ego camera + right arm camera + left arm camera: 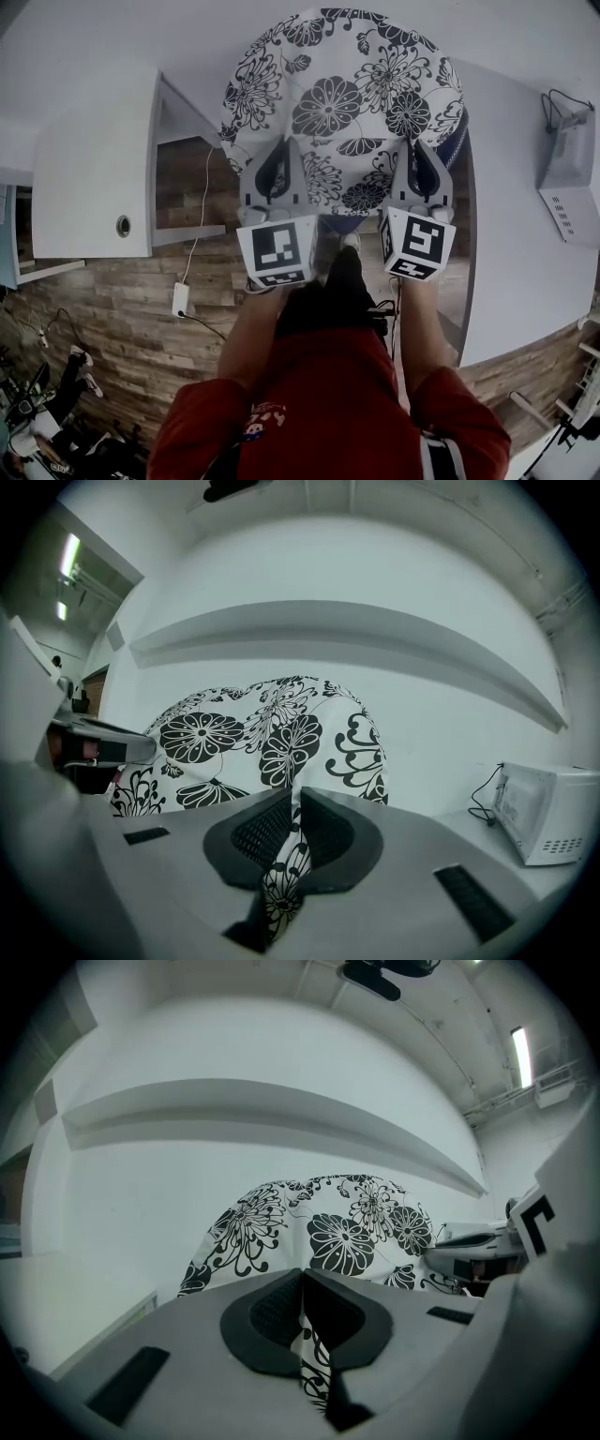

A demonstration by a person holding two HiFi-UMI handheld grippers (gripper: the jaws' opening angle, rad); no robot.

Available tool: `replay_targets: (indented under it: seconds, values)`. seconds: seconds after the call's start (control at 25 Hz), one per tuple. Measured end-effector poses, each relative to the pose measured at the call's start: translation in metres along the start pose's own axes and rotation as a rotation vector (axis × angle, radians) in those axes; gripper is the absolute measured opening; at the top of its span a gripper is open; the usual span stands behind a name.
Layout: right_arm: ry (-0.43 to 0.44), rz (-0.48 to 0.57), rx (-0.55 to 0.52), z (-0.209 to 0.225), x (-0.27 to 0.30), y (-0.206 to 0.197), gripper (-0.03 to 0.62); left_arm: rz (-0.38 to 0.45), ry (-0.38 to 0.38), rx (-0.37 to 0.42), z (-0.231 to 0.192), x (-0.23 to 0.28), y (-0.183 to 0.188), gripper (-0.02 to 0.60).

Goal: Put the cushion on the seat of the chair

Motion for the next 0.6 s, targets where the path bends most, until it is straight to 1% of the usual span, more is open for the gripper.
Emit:
replay_targets:
  seconds: [0.08,0.16,0.32,0.36,0.44,0.6]
  values:
    - [-0.008,0.001,-0.011,0.001,-0.001,0.001,0.043,0.004,-0.006,-0.007,0.001,0.001,-0.001,0.028]
    - [-0.010,0.004,-0.009,0.000,-0.002,0.000,0.043,0.011,-0.003,0.001,0.000,0.001,-0.001,0.028]
    - [0.012,0.053,0.040,-0.004,0.003,-0.010,0.043,0.033,0.026,0.076,-0.003,0.000,0.000,0.028]
    - [0.016,0.053,0.046,-0.003,0.002,-0.011,0.043,0.031,0.030,0.084,-0.002,-0.001,0.001,0.028]
    - [0.018,0.037,0.043,0.000,-0.002,-0.008,0.043,0.017,0.031,0.079,0.002,-0.003,0.002,0.029]
    - [0.025,-0.014,0.041,0.001,-0.001,-0.002,0.043,-0.038,0.032,0.061,0.001,-0.003,0.006,0.028]
Point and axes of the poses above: the fingertips, and each gripper's own axes: x forward along the fingers, z to its right, y out of its top, the point moved 4 cm from there along -x, backward along the fingers, and after that the axes turned 7 degrees about x, right-handed, at the moved point
